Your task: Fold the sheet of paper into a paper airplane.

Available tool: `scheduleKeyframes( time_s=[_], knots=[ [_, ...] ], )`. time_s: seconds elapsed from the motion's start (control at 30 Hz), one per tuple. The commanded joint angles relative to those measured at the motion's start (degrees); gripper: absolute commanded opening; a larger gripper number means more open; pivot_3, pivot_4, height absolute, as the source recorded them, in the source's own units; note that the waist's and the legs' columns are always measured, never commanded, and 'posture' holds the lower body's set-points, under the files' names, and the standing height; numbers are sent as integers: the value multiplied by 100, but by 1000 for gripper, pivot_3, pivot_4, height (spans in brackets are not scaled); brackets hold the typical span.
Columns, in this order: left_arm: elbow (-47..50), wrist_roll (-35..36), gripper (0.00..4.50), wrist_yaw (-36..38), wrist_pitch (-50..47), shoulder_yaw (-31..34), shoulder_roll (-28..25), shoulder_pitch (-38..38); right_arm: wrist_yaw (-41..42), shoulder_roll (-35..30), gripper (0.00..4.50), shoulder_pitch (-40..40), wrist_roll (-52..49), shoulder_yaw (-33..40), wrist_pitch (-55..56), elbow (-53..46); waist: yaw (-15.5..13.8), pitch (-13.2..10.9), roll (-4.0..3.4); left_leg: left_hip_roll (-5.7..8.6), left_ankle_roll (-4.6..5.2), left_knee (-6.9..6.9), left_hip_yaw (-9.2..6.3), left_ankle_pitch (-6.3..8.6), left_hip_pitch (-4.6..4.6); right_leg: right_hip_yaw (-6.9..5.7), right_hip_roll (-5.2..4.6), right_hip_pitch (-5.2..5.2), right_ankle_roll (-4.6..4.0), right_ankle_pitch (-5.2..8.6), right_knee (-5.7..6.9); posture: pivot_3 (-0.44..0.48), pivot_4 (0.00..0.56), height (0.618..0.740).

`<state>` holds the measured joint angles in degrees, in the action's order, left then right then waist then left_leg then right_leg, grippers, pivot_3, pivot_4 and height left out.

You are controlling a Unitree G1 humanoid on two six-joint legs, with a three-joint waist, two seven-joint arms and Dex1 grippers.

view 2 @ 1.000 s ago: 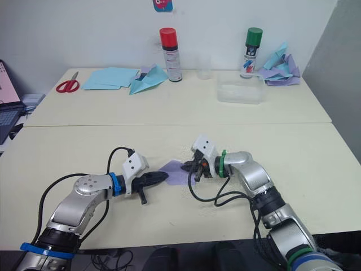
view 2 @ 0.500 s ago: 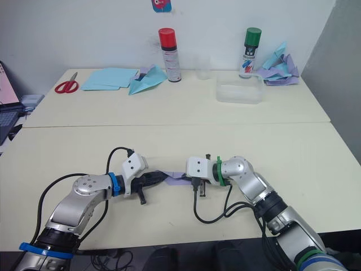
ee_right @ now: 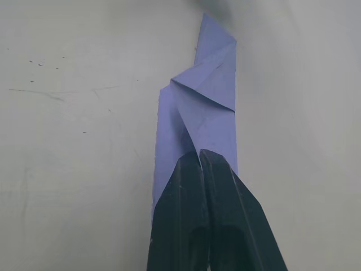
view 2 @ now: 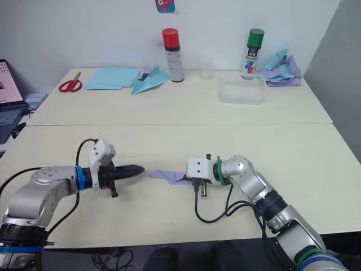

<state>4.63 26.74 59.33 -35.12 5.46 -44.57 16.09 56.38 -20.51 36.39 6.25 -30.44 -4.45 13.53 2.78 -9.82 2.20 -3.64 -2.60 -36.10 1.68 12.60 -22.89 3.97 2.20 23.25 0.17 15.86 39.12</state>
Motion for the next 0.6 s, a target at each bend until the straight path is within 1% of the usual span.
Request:
scheduleKeyframes(
  time_s=[0.03, 0.17, 0.27, 0.33, 0.43, 0.57, 0.6],
  knots=[
    [319, -55, 0, -363, 0, -270, 379, 166, 47, -41, 37, -65, 197, -64, -129, 114, 1, 1, 2, 2, 0, 0, 4, 0, 2, 4, -1, -1, 1, -1, 0, 0, 150, 740],
    [-2, -559, 0, -636, 401, -730, 737, 188, 73, -32, 37, -62, 203, -59, -136, 115, 3, 1, 2, 5, 0, -1, 7, 0, 0, 9, -1, 0, 4, -2, -1, 0, 150, 740],
    [-457, -1009, 0, -693, 874, -1037, 782, 172, 97, -35, 37, -93, 176, -35, -173, 49, -4, 1, 2, 7, 0, 0, 1, 0, 0, 2, 5, 1, 3, -2, 0, 0, 150, 740],
    [-599, -1103, 0, -622, 1008, -1142, 789, 142, 126, -37, 37, -123, 131, -16, -180, -15, -10, 1, 2, 7, 0, 1, -1, 0, 0, -1, 7, 2, 2, -2, 1, 0, 150, 740],
    [-689, -1166, 0, -534, 1096, -1227, 796, 88, 336, -69, 623, -197, -71, 50, -458, -245, -24, 1, 2, 5, 0, 1, 1, 0, -1, 2, 5, 2, 1, -2, 0, 0, 150, 740],
    [-903, -1251, 0, -546, 1224, -1307, 873, 105, 766, -335, 2036, -286, -277, 98, -819, -801, -46, 2, 1, 5, 0, 1, 5, 0, 0, 6, -1, 1, 2, -1, -2, 0, 150, 740],
    [-941, -1270, 0, -548, 1244, -1322, 897, 112, 889, -419, 2223, -300, -369, 136, -981, -967, -53, 2, 1, 5, 0, 0, 6, 0, -1, 6, -2, 1, 2, -1, -2, 0, 150, 740]
  ],
)
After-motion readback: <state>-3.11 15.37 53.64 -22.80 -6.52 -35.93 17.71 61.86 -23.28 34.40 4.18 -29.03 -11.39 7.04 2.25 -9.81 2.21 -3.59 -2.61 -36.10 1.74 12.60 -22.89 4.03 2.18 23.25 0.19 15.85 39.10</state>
